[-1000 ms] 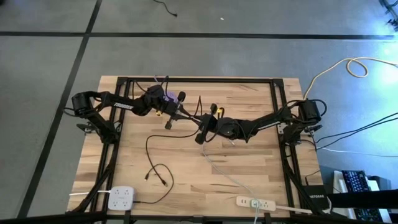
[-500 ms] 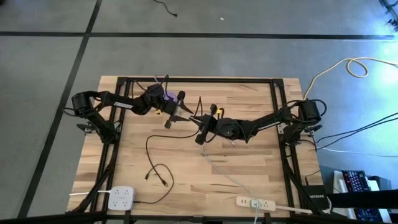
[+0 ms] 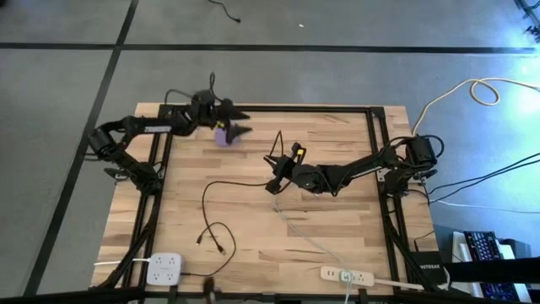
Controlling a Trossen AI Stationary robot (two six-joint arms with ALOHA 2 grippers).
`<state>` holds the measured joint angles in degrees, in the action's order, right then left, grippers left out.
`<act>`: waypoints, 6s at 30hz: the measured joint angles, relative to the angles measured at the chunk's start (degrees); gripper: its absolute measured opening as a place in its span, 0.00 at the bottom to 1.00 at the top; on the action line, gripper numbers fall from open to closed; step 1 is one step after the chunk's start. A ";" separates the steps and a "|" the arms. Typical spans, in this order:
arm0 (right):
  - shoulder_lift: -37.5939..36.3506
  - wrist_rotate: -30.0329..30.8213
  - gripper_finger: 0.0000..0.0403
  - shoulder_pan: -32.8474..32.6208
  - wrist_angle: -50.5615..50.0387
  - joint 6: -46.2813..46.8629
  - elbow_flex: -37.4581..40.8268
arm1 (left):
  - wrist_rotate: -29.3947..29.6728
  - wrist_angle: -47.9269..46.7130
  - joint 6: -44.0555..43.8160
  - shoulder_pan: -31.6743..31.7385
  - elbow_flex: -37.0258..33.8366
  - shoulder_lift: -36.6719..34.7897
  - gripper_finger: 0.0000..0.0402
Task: Insert USB
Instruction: Insert the black usb cable into the purple outlet extension
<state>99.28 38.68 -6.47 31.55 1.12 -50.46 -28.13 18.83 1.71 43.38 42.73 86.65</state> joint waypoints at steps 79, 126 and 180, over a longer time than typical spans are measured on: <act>30.04 -2.37 0.00 7.61 -14.21 28.47 -38.03 | 37.04 -32.78 8.37 4.72 1.36 -1.07 0.70; 21.62 -22.28 0.00 13.59 5.46 21.00 -17.80 | 14.59 -16.19 22.49 -3.02 -6.24 6.36 0.70; 12.68 -28.26 0.00 12.45 22.70 21.97 -1.29 | 20.00 4.45 3.93 -5.10 -11.33 5.75 0.99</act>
<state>111.96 10.42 5.98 54.25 23.09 -51.75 -8.13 23.28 5.64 38.28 31.40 92.40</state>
